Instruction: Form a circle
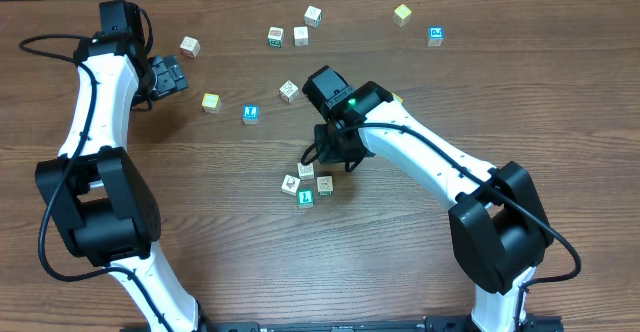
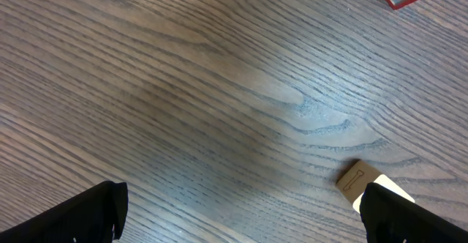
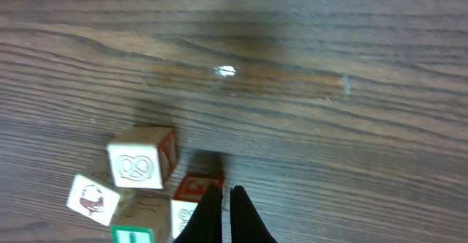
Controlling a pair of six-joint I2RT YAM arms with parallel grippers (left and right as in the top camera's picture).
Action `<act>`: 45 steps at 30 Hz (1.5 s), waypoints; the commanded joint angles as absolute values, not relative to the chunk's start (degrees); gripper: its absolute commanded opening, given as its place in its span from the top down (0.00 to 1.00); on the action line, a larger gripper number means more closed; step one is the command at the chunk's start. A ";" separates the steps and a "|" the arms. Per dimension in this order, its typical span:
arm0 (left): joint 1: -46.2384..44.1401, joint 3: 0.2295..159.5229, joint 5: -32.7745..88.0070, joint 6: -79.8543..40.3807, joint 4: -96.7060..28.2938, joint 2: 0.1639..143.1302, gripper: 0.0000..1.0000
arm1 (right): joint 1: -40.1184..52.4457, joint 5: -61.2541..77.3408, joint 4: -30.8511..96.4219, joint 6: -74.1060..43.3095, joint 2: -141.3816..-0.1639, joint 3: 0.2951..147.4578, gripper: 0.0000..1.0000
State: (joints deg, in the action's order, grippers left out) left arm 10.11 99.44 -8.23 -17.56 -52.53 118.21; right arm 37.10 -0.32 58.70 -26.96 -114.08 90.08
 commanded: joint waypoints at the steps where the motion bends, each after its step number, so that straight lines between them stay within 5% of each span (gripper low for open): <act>1: 9.72 99.09 -8.51 -17.12 -52.42 117.64 0.00 | 36.99 0.03 58.39 -27.09 -114.24 90.06 0.96; 21: 9.41 99.09 -8.51 -17.12 -52.42 117.64 0.00 | 35.97 -3.22 66.59 -31.73 -115.02 89.69 0.96; 45: 9.34 99.09 -8.51 -17.12 -52.42 117.64 0.00 | 37.58 6.74 57.10 -33.19 -115.11 80.71 0.96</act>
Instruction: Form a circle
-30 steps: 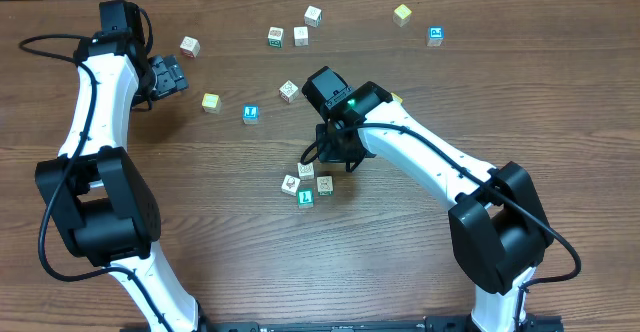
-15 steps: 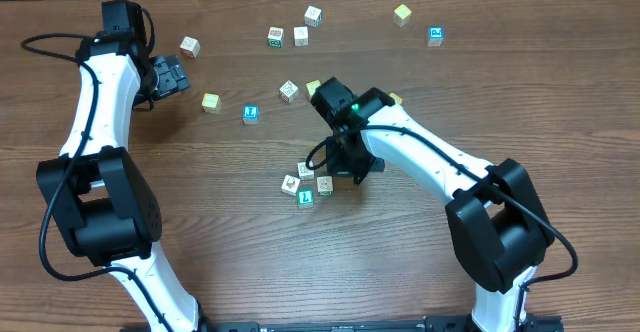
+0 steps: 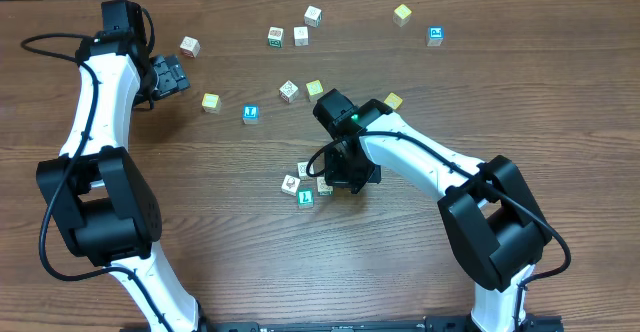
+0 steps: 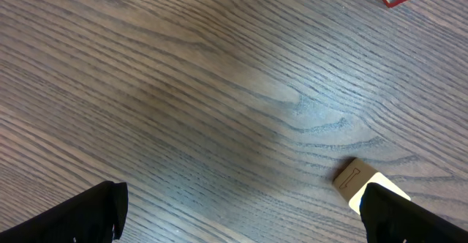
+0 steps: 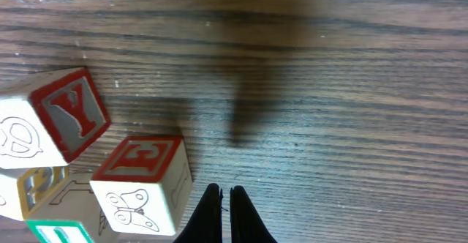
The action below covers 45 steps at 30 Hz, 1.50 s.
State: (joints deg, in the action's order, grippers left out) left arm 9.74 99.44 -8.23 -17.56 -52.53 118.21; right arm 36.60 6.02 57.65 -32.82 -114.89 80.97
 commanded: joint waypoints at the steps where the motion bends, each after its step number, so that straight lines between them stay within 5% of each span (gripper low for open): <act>1: 9.34 99.09 -8.51 -17.12 -52.42 117.64 0.01 | 37.87 6.74 56.97 -33.19 -115.11 80.71 0.96; 45: 9.32 99.09 -8.51 -17.12 -52.42 117.64 0.01 | 38.24 7.18 55.29 -33.67 -115.11 80.71 0.96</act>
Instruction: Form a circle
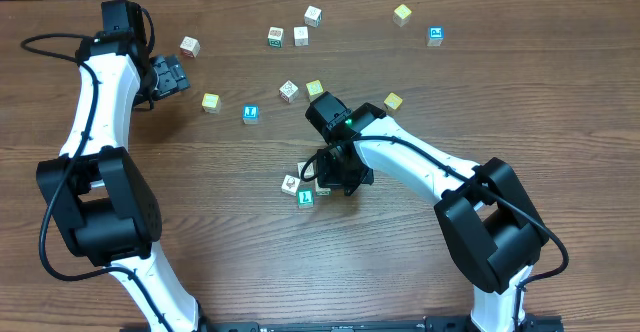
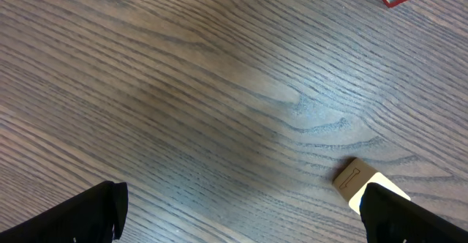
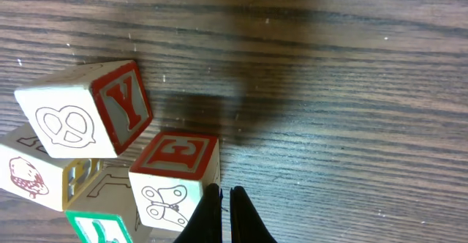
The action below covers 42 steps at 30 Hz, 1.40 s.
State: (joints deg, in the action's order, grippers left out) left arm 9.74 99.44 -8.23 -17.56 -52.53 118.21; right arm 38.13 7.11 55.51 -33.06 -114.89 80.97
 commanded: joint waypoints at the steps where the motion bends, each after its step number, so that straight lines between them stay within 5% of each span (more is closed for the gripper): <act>1: 9.32 99.09 -8.51 -17.12 -52.42 117.64 0.00 | 38.24 7.20 55.29 -33.67 -115.11 80.71 0.96; 42: 9.34 99.09 -8.51 -17.10 -52.42 117.64 0.01 | 38.15 7.16 54.48 -33.63 -115.11 80.75 0.96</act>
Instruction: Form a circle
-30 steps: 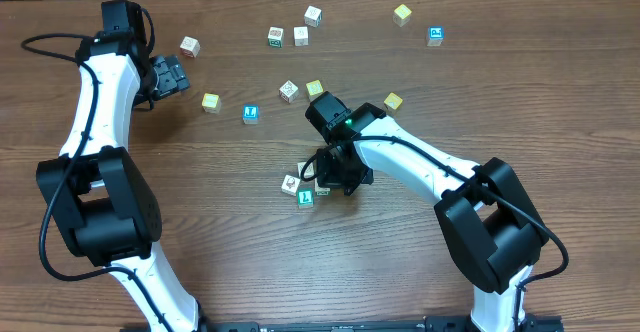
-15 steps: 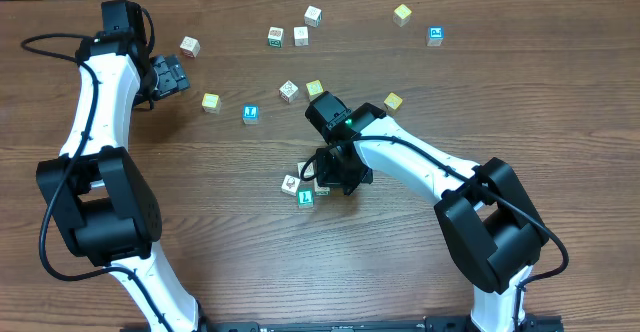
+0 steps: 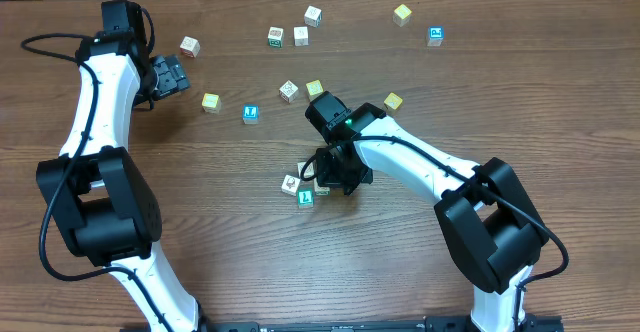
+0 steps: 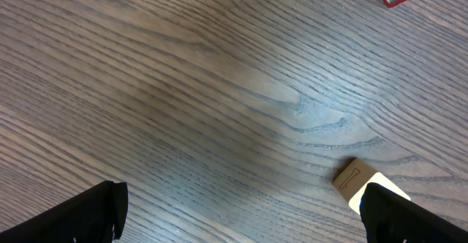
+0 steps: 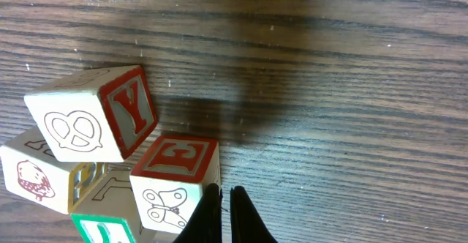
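Note:
A tight cluster of wooden letter blocks (image 3: 303, 184) lies at the table's middle. In the right wrist view it shows a red Y block (image 5: 95, 115), a red E block with a butterfly (image 5: 175, 181), a block with a red drawing (image 5: 33, 177) and a green-lettered block (image 5: 102, 228). My right gripper (image 5: 225, 214) is shut with nothing in it, down at the table, its fingers touching the E block's right side. My left gripper (image 4: 238, 221) stands open at the far left (image 3: 170, 76), with a tan block (image 4: 355, 178) just inside its right finger.
More blocks lie scattered across the back: one near the left gripper (image 3: 189, 46), a yellow (image 3: 210, 102), a blue (image 3: 250, 113), three together (image 3: 300, 30), two by my right arm (image 3: 300, 90), one (image 3: 393, 102), and two far right (image 3: 402, 13) (image 3: 435, 35).
Almost nothing changed. The right gripper, still shut against the E block, has shifted a trifle, so the cluster sits slightly lower and further right in its view. The left arm is still.
The right gripper, shut, first hung over the back of the cluster. Then it was low on the table to the right of the E block, a small gap between them. Later it touched that block's side and stays there. The left gripper stayed open at far left.

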Controlling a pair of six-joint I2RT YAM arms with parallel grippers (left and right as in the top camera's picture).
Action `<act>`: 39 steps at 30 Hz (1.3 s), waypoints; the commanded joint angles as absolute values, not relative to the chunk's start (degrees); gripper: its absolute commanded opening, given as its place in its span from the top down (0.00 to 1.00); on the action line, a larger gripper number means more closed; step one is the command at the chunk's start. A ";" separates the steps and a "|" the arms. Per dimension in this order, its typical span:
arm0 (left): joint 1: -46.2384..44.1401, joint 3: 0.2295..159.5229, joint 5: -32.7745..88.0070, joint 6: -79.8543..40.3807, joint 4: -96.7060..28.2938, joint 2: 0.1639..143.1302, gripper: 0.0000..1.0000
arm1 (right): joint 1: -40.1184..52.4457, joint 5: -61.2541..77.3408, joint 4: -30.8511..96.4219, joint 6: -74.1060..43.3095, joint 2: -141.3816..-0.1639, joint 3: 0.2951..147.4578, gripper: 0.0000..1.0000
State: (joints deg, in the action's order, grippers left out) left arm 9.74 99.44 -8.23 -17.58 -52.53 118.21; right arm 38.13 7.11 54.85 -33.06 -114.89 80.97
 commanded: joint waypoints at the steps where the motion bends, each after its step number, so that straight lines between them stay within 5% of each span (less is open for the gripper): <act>1: 9.34 99.09 -8.51 -17.12 -52.42 117.64 0.01 | 38.00 7.16 54.50 -33.63 -115.11 80.88 0.96; 15: 9.34 99.09 -8.51 -17.12 -52.42 117.64 0.00 | 35.57 9.19 62.26 -32.56 -115.09 92.07 0.96; 24: 9.34 99.09 -8.51 -17.12 -52.42 117.64 0.01 | 42.50 11.62 54.41 -33.01 -115.11 92.71 0.96; 39: 9.37 99.09 -8.51 -17.12 -52.42 117.64 0.00 | 53.34 -4.54 42.06 -39.29 -115.37 90.91 0.96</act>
